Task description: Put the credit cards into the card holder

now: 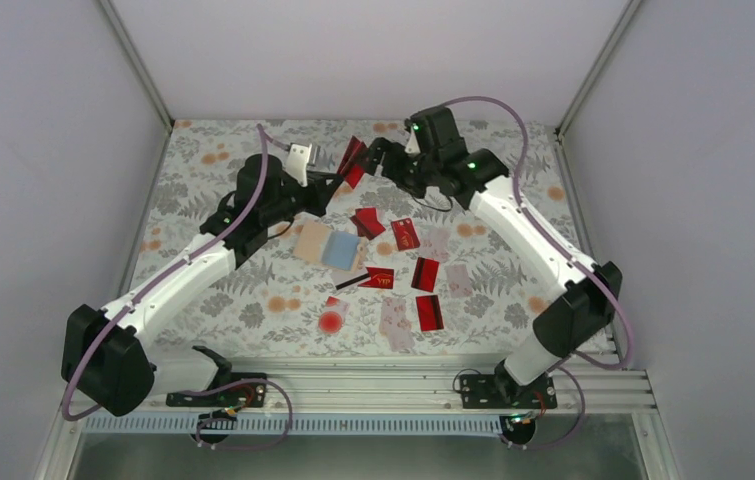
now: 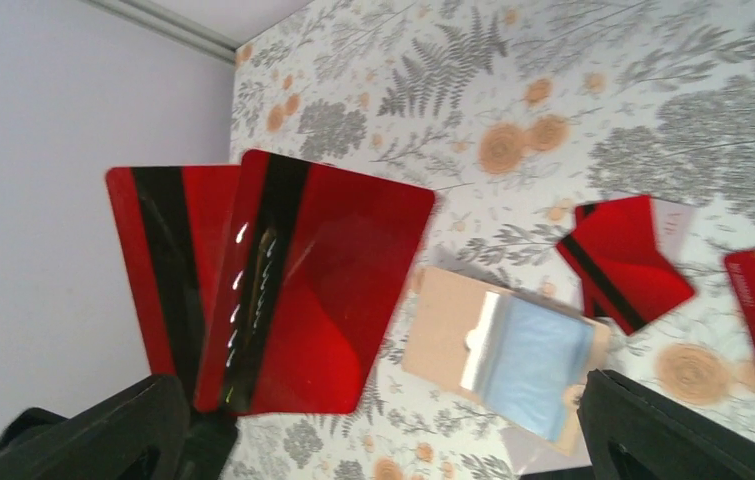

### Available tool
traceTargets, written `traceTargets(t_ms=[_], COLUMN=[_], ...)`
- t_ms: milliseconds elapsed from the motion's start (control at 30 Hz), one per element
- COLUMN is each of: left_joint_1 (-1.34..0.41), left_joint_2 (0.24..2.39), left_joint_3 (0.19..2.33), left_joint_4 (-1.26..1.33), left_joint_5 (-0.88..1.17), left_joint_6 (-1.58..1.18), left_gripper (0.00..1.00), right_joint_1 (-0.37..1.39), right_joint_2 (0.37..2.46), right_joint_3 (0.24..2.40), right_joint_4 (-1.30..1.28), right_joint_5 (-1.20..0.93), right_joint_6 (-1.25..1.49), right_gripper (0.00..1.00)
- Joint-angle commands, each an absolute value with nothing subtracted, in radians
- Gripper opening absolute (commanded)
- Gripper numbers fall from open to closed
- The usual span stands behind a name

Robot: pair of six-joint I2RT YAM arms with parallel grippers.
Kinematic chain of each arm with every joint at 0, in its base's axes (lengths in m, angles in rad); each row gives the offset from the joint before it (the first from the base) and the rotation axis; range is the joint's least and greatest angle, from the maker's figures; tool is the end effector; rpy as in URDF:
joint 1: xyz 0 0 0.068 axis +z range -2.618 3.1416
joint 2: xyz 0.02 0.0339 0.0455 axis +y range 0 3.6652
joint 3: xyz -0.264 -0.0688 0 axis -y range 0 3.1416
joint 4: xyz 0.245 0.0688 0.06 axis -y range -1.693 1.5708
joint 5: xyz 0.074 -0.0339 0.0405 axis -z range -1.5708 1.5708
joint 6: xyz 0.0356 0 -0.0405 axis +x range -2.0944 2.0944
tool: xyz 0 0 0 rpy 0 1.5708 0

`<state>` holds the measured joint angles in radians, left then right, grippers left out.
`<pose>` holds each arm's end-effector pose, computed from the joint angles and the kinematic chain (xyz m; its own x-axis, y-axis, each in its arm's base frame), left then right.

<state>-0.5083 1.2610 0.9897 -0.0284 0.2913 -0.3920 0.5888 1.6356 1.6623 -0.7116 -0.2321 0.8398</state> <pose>0.2527 -0.1525 0.3252 -0.5080 -0.1359 -0.8506 0.5538 0.7048 -0.4434 0.2986 0.2093 0.3747 -0.8639 0.2943 -0.4087 -0.0681 0.7358 0.6738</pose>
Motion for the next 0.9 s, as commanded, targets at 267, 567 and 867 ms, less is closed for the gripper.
traceTargets(t_ms=[267, 567, 867], left_joint_1=[-0.527, -0.528, -0.528], left_joint_2=[1.242, 1.238, 1.251], left_joint_3=[1.053, 1.131, 1.245], left_joint_4=[-0.075, -0.096, -0.063], left_joint_5=[0.362, 0.528, 0.657], left_joint_6=[-0.322, -0.323, -0.416], left_gripper=[0.03, 0.02, 0.03], right_joint_1=[0.433, 0.201, 0.183], right_joint_2=[1.440, 1.427, 1.405], right_joint_3=[1.396, 1.290, 1.336], right_joint_4=[-0.559, -0.300, -0.266], right_joint_5=[-0.336, -1.075, -1.392], right_joint_6=[0.644, 0.399, 0.320], right_gripper=[0.99, 0.99, 0.99])
